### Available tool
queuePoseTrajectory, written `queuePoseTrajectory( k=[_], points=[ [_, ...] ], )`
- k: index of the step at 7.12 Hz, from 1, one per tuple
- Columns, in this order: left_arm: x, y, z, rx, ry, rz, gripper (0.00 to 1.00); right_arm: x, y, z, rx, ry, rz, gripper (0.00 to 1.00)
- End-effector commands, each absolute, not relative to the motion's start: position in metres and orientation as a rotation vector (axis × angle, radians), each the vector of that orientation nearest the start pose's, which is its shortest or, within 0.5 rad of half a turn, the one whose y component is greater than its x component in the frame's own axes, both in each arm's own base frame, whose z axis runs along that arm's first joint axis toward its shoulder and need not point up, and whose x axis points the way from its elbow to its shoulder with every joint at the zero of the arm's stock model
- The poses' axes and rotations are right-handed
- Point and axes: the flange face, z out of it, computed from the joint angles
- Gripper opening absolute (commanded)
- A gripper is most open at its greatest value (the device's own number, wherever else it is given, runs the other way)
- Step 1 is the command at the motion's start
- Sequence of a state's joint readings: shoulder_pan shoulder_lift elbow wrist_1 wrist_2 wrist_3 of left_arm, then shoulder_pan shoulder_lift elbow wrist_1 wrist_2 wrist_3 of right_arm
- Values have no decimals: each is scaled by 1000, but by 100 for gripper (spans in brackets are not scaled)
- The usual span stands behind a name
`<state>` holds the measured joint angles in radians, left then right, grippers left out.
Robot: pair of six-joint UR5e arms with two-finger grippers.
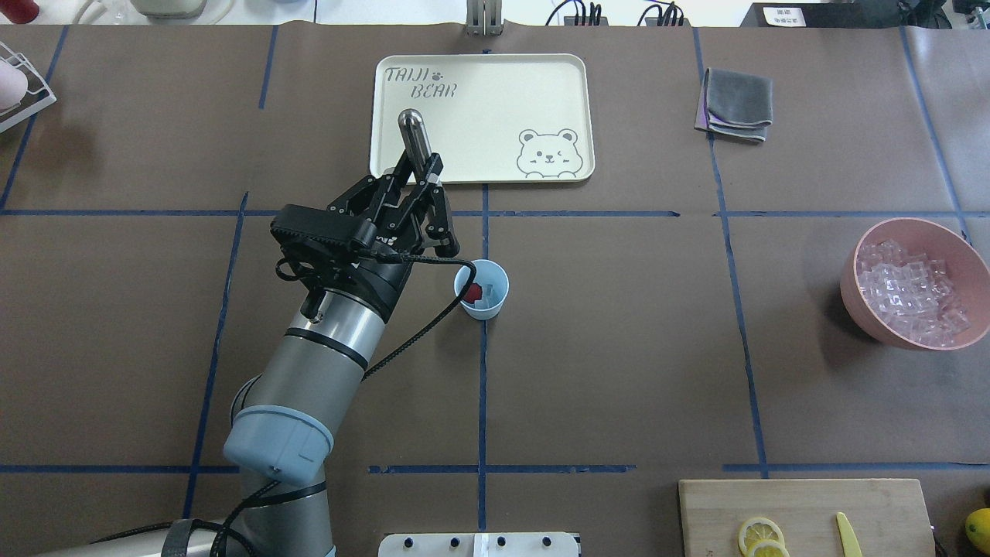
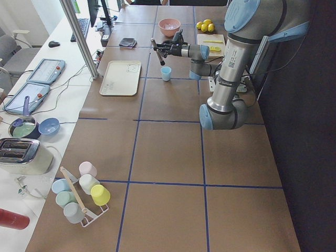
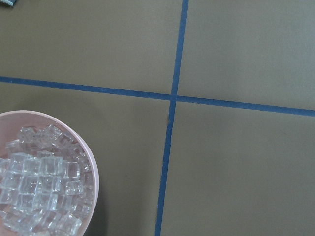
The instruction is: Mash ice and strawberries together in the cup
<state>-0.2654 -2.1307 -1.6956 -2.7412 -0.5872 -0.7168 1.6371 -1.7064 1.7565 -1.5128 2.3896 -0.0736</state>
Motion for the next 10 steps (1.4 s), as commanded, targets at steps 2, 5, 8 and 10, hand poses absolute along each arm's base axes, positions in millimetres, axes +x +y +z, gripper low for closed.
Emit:
queuePoseTrajectory(
  k=[2, 5, 8, 10],
  points=[
    [484, -359, 167, 1413, 1023, -460, 0, 90, -437, 620, 152, -801, -48, 99],
    [491, -357, 161, 1405, 1115, -450, 0, 87, -440, 619, 149, -797, -57, 99],
    [503, -360, 175, 1403, 1138, -431, 0, 87, -440, 618, 145, -797, -55, 99],
    [513, -363, 188, 1406, 1096, -418, 0, 87, -439, 619, 141, -797, -54, 99]
  ],
)
